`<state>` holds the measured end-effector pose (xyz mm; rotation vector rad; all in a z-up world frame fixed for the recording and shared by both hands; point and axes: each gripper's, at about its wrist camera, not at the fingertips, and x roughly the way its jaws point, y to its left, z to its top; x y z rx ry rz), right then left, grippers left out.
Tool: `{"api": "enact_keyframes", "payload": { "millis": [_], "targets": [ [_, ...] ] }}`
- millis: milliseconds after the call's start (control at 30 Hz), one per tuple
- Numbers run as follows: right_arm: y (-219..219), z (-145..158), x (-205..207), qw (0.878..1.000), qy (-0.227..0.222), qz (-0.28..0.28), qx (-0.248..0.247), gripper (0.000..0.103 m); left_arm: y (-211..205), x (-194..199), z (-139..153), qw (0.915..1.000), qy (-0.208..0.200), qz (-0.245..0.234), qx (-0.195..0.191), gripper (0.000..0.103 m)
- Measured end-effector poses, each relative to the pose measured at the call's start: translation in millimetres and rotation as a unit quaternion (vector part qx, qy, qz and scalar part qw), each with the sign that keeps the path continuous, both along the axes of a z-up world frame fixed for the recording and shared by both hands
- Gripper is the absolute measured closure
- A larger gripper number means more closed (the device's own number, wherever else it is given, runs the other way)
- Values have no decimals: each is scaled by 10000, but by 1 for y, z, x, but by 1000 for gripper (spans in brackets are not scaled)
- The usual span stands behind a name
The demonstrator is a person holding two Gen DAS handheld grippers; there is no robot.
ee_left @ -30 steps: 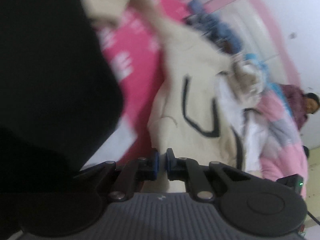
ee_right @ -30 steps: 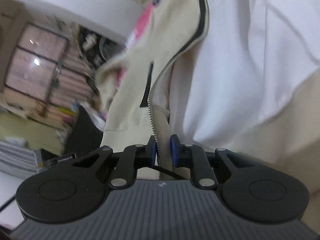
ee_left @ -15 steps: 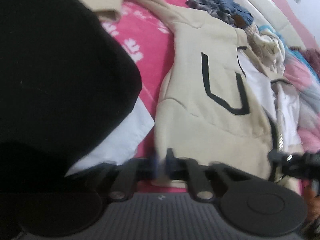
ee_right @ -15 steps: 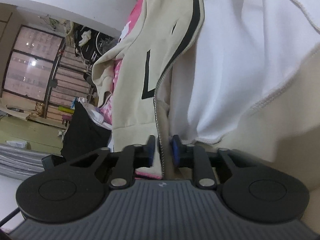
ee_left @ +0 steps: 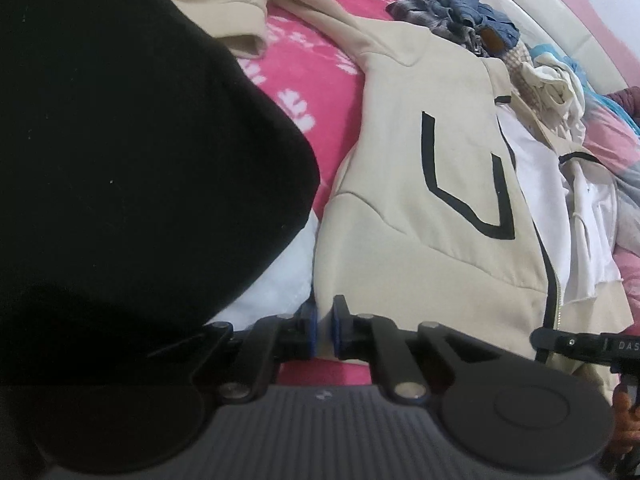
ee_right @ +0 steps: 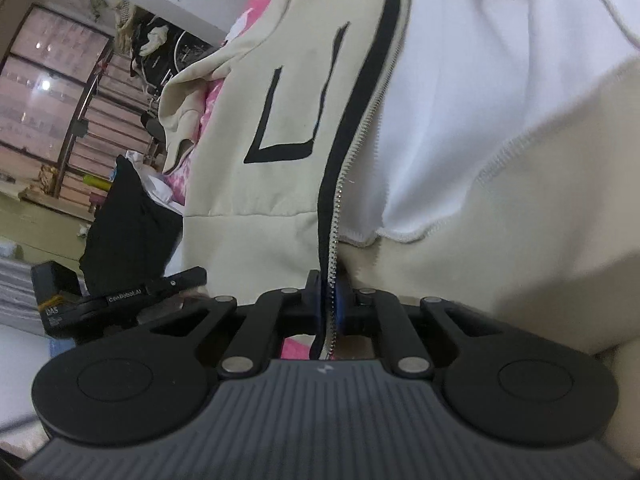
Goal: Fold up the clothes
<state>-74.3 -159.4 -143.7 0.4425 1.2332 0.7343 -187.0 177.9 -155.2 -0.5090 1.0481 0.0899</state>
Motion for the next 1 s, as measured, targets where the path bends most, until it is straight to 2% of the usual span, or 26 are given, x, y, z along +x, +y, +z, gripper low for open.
{"api": "enact_keyframes", "payload": {
  "millis": [100, 233, 300, 367, 433, 533, 600, 667, 700, 733, 767, 867, 1000],
  "targets": [
    [4, 4, -2, 9997, -166, 87, -166, 98, -2, 2, 0, 9999, 6, -37, 111, 95],
    [9, 25, -9, 9975, -633, 209, -253, 98, -11, -4, 14, 9984, -195, -167, 503, 94],
    [12, 31, -8, 9939, -948, 297, -476, 98, -12, -7, 12, 9984, -157, -200, 512, 93],
    [14, 20, -6, 9926, -929, 355, -692, 98, -13, -7, 4, 9984, -15, -197, 523, 86],
    [12, 3, -5, 9928, -790, 399, -808, 98, -14, -7, -1, 9980, 2, -209, 593, 85],
    [-1, -1, -3, 9980, -442, 74, -456, 95, -19, -10, 7, 9966, 35, -340, 753, 75],
    [-6, 2, -4, 9983, -431, 43, -388, 94, -21, -17, 15, 9961, 32, -400, 788, 63],
    [-9, 9, -6, 9980, -488, 27, -389, 92, -26, -23, 24, 9950, 10, -445, 898, 55],
    [-13, 14, -7, 9977, -541, -23, -409, 90, -29, -26, 29, 9937, -33, -461, 1020, 48],
    [-16, 18, -7, 9968, -629, -117, -470, 80, -33, -28, 35, 9919, -102, -474, 1176, 44],
    [-21, 23, -8, 9951, -770, -242, -573, 77, -38, -29, 41, 9897, -186, -477, 1337, 40],
    [-44, 36, -9, 9903, -1068, -659, -600, 76, -46, -29, 57, 9848, -472, -526, 1586, 37],
    [-78, 47, -8, 9835, -1145, -1352, -358, 75, -56, -8, 74, 9838, -780, -710, 1449, 37]
  ]
}}
